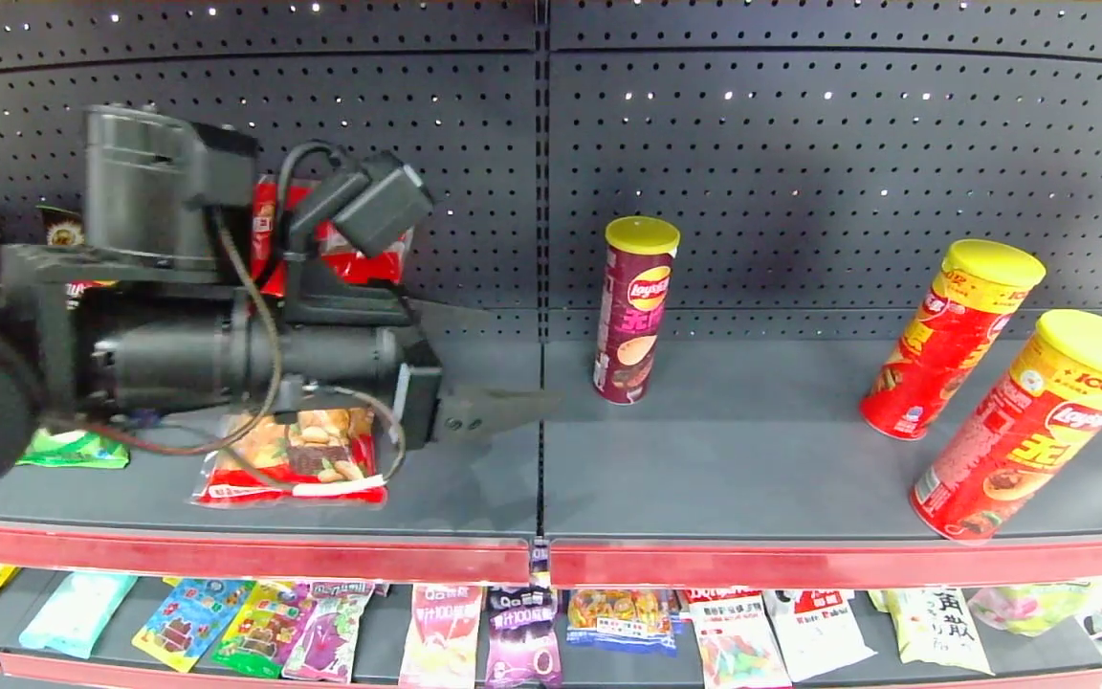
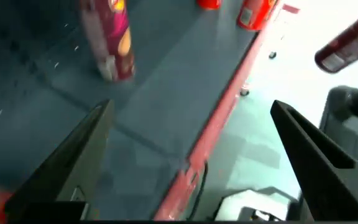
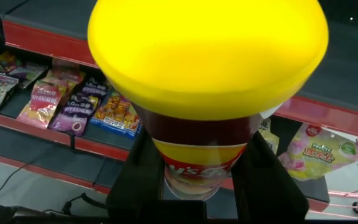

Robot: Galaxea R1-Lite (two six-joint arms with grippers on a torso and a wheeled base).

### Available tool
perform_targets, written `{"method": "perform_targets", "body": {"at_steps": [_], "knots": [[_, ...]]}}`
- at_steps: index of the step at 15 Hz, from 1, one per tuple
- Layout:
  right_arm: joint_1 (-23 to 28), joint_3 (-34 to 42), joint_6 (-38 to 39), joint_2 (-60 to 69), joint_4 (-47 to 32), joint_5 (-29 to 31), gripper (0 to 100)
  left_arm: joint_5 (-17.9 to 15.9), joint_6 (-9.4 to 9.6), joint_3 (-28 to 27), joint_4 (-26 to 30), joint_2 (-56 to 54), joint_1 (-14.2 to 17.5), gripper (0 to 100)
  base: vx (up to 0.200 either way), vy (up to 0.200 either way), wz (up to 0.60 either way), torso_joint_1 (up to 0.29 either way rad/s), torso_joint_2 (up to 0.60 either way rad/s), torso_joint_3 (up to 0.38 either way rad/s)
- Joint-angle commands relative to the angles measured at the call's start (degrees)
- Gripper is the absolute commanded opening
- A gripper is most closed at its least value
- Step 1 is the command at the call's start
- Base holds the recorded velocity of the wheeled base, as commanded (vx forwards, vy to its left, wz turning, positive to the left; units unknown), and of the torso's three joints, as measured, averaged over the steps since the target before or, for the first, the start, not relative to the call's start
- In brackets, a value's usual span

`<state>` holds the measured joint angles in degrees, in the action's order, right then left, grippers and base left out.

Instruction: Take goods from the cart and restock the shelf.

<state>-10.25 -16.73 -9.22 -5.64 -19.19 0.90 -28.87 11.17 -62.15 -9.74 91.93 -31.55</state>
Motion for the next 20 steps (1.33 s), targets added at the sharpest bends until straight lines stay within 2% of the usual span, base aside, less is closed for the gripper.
{"method": "perform_targets", "body": {"at_steps": [1,5,8,11,20], "knots": [[-0.03,0.20,-0.01,-0.07,0.03,0.06,0,0.57,-0.09,-8.25,-1.25,12.13,-2.02,100,0.000,0.000,0.00,0.000,0.00,0.000],[0.06,0.38,-0.01,0.02,0.03,0.15,0,4.52,-0.18,-17.04,-4.59,20.75,-1.94,100,0.000,0.000,0.00,0.000,0.00,0.000],[0.06,0.47,0.51,0.02,0.03,0.33,0,6.10,0.08,-21.35,-4.76,24.09,-1.59,100,0.000,0.000,0.00,0.000,0.00,0.000],[0.06,0.64,1.22,0.02,-0.06,0.33,0,9.88,0.08,-26.53,-4.76,27.51,-1.50,100,0.000,0.000,0.00,0.000,0.00,0.000],[0.06,0.64,1.39,0.02,-0.06,0.33,0,11.64,-0.09,-36.38,-4.50,34.37,-1.32,100,0.000,0.000,0.00,0.000,0.00,0.000]]}}
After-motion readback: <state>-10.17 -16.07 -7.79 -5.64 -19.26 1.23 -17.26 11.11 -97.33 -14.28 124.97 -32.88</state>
